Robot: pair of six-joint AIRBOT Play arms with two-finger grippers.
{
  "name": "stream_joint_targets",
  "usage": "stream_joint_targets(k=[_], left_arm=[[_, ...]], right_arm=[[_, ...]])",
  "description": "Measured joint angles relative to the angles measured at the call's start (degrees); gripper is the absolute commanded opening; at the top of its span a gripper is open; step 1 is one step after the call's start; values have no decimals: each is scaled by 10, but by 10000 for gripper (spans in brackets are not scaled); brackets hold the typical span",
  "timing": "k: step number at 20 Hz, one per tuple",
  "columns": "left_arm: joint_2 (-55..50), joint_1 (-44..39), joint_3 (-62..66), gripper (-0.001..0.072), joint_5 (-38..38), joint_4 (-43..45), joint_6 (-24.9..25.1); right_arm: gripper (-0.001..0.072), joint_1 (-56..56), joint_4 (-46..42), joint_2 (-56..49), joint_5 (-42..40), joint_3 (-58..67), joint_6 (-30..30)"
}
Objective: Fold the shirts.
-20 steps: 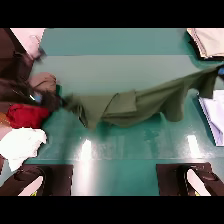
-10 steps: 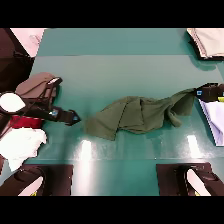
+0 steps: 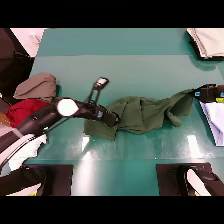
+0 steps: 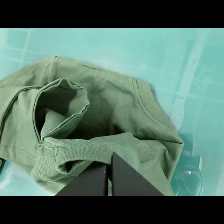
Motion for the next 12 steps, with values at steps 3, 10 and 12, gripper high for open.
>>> stream_joint_targets(k=[3,10,12], left_arm=[[-61,-9,13,609,-37,4,-13],[-103,-33,20,610,-80,123,-84],[-107,-39,21,609,-75,144,-95]], right_arm=[[14,0,0,0,1,0,0],[15,0,0,0,1,0,0],[15,0,0,0,0,0,0]])
